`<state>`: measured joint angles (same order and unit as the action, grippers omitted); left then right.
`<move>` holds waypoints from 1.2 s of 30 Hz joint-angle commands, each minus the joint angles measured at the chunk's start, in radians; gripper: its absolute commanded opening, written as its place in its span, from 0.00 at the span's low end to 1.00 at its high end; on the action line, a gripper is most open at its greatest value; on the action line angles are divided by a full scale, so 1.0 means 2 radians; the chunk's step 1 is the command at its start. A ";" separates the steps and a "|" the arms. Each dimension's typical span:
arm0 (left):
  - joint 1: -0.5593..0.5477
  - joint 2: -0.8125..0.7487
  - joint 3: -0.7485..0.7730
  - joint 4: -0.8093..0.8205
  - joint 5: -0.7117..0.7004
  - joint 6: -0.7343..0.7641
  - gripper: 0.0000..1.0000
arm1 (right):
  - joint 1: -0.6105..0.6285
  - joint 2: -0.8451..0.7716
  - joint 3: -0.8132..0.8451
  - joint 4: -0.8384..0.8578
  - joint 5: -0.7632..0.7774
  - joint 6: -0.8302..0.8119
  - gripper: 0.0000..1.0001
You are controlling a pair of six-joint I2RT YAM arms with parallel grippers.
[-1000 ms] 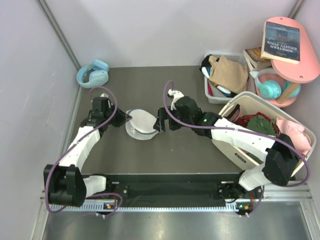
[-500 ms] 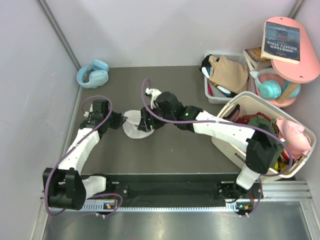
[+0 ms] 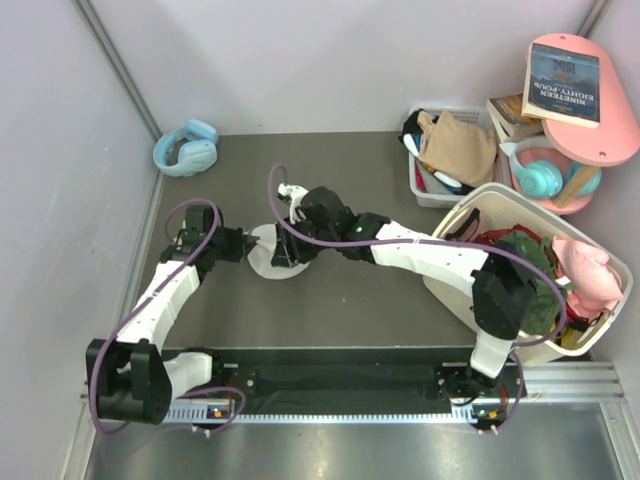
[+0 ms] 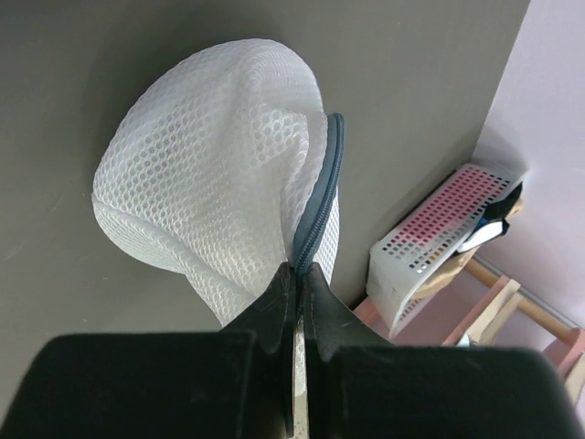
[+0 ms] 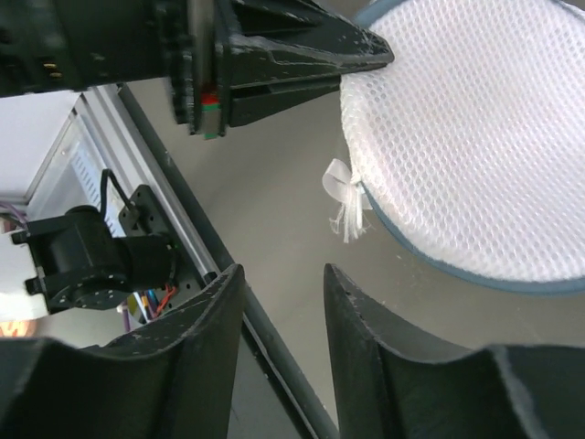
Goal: Unzip the laundry bag and remove the bra
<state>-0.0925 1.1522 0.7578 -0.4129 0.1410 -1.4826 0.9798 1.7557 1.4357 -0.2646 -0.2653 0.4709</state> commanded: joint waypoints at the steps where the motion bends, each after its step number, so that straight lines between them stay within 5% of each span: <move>1: -0.001 -0.026 0.002 -0.001 0.001 -0.031 0.00 | 0.010 0.021 0.025 0.022 -0.016 0.011 0.38; 28: -0.001 -0.053 -0.011 -0.005 0.011 -0.045 0.00 | 0.009 0.049 0.032 0.049 0.058 0.034 0.37; 32: -0.002 -0.052 -0.012 -0.004 0.012 -0.044 0.00 | 0.009 0.047 0.032 0.054 0.067 0.030 0.31; 36: -0.002 -0.051 -0.012 -0.001 0.010 -0.042 0.00 | 0.009 0.048 0.034 0.048 0.071 0.023 0.10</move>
<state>-0.0925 1.0752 0.7410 -0.4263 0.1425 -1.5429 0.9802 1.8442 1.4422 -0.2081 -0.1520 0.5323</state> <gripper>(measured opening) 0.027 0.213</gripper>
